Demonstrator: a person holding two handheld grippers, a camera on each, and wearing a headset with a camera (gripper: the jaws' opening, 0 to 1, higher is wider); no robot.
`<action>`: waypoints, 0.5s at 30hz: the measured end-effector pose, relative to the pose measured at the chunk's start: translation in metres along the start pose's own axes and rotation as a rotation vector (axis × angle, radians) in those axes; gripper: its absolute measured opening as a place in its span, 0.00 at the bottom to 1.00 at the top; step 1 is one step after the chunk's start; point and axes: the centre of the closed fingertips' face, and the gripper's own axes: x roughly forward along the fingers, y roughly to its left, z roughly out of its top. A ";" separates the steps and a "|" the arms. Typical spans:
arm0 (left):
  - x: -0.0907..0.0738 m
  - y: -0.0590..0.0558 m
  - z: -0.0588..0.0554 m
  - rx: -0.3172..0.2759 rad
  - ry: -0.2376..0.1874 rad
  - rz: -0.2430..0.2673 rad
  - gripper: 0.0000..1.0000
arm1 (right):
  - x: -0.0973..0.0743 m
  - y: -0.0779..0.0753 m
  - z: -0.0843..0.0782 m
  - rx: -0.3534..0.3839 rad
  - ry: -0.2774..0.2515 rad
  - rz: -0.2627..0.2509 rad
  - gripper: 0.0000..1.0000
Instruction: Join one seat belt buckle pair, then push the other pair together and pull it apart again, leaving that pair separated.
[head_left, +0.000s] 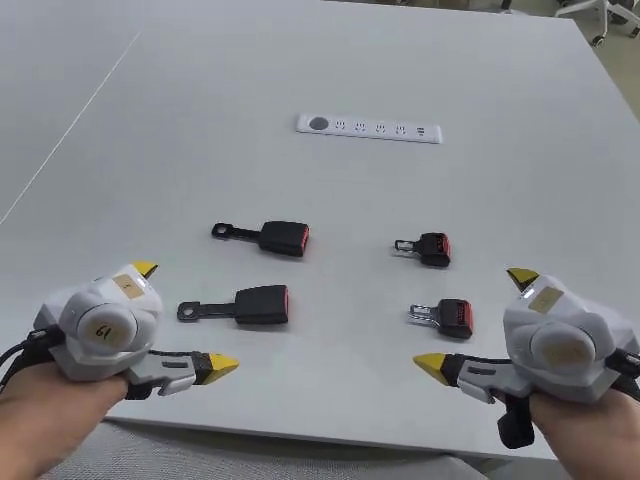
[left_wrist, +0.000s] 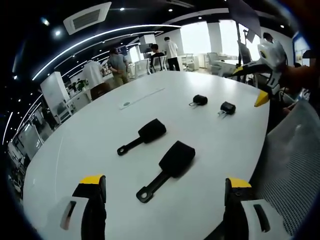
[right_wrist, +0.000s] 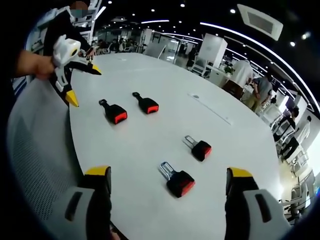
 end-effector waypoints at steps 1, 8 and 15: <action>0.000 0.000 0.000 0.012 -0.005 -0.002 1.00 | -0.001 0.000 0.001 0.003 -0.004 0.005 0.95; 0.005 0.003 0.005 0.054 -0.039 -0.010 0.98 | -0.002 -0.008 0.001 -0.004 -0.006 -0.004 0.89; 0.008 0.001 0.011 0.070 -0.053 -0.060 0.85 | 0.000 -0.008 -0.001 -0.058 0.013 0.005 0.86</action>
